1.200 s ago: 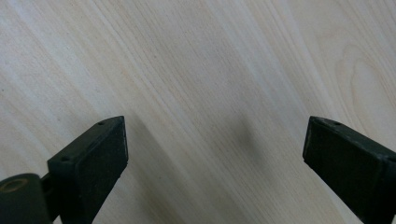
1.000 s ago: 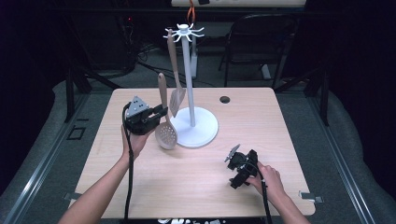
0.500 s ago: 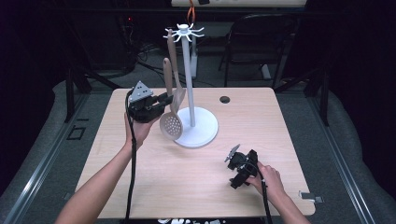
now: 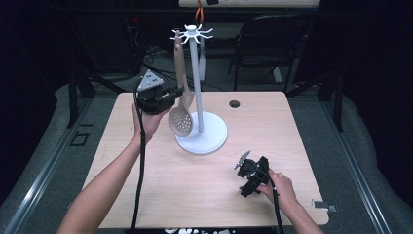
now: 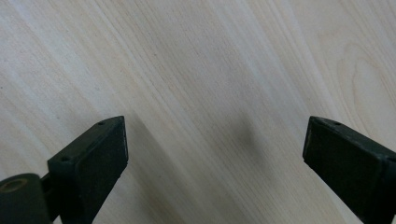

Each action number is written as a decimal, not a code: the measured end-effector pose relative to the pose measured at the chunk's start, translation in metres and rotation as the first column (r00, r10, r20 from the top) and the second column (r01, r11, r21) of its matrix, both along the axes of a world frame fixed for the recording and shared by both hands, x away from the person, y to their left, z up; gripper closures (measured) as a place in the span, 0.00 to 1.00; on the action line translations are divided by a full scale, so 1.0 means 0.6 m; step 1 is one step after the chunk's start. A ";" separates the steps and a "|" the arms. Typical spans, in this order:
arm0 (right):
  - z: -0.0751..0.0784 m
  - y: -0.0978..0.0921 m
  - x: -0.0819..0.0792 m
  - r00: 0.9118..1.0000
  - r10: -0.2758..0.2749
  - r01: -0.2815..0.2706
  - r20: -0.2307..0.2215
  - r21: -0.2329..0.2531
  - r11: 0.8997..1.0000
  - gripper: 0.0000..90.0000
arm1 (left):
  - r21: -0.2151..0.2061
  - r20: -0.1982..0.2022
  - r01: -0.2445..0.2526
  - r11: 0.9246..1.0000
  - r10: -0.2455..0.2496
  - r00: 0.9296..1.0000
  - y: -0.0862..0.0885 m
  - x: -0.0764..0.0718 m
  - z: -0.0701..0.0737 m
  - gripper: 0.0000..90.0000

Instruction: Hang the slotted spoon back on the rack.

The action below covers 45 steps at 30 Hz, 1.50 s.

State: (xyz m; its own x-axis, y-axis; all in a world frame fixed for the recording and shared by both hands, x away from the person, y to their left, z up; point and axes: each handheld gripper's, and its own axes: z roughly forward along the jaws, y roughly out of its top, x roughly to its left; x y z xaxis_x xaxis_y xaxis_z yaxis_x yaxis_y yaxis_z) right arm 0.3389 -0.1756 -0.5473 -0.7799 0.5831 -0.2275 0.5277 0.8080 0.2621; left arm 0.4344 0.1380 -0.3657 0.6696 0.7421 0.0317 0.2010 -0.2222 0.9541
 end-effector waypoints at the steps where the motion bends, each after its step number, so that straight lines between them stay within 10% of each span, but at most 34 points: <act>1: 0.000 0.000 0.000 1.000 0.000 0.000 0.000 0.000 1.000 0.07 | -0.004 -0.002 -0.001 1.000 0.001 1.000 -0.002 0.001 0.002 0.85; 28: 0.000 0.001 0.000 1.000 0.007 -0.007 -0.004 -0.006 1.000 0.07 | -0.004 -0.012 -0.018 1.000 0.017 1.000 -0.025 0.024 0.001 0.81; 37: 0.000 0.000 -0.001 1.000 0.006 -0.006 -0.002 0.001 1.000 0.07 | 0.031 -0.010 -0.024 0.999 0.024 1.000 -0.018 -0.003 -0.002 0.40; 45: 0.001 -0.001 -0.002 1.000 0.004 -0.004 0.001 0.010 1.000 0.07 | 0.051 -0.012 -0.037 0.998 0.038 0.999 0.018 -0.032 -0.015 0.26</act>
